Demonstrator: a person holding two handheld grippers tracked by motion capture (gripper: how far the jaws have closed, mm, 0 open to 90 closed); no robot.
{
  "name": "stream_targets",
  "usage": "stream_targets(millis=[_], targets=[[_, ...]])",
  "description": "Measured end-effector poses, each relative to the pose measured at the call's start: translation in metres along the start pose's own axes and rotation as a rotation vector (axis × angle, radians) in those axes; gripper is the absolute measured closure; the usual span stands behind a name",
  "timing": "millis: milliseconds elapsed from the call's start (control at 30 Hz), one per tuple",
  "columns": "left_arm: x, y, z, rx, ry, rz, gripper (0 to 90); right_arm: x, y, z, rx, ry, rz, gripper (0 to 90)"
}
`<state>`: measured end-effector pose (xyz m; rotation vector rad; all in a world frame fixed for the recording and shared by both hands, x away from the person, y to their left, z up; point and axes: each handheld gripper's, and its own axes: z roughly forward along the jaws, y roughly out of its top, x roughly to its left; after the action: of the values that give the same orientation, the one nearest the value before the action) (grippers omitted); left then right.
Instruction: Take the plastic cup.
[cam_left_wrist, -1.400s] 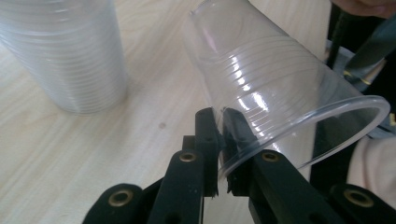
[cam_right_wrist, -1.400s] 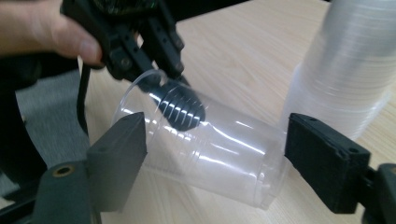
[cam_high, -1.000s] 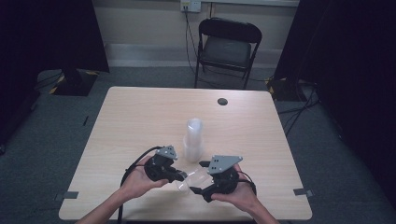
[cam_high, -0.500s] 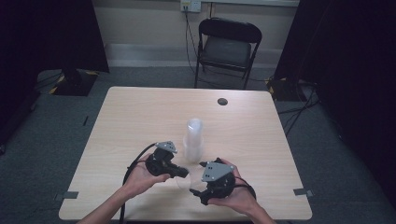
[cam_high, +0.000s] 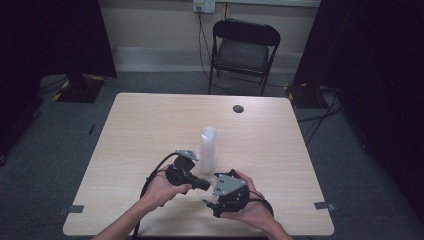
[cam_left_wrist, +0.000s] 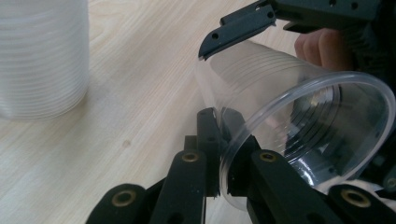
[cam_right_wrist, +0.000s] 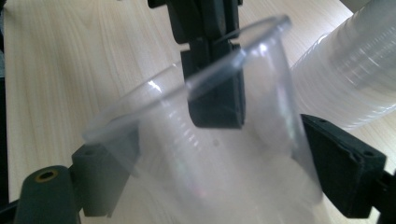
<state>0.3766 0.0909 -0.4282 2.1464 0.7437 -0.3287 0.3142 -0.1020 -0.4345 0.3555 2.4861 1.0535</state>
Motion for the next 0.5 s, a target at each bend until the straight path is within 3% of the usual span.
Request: stream_targets(millis=[133,200,367,400,500], targets=[[-0.0004,0.0014,0.0035,0.006,0.000,-0.018,87.0,0.0016,0.0009,0.0005,-0.003,-0.005,-0.004,15.6],[-0.0014,0.0019,0.0045,0.032,0.029,-0.001,86.2,0.0022,0.0041,-0.0002,-0.006,0.001,-0.007,17.0],[0.0003,0.0021,0.0021,0.014,0.018,-0.030,85.9,0.0024,0.0083,-0.0044,-0.049,0.013,0.004,24.7],[-0.0005,0.0021,0.0026,0.018,0.038,-0.030,85.8,0.0025,0.0083,-0.0043,-0.050,0.014,0.006,24.7],[0.0006,0.0021,0.0053,0.037,0.018,-0.043,85.7,0.0048,0.0087,-0.0036,-0.052,0.018,-0.001,24.9]])
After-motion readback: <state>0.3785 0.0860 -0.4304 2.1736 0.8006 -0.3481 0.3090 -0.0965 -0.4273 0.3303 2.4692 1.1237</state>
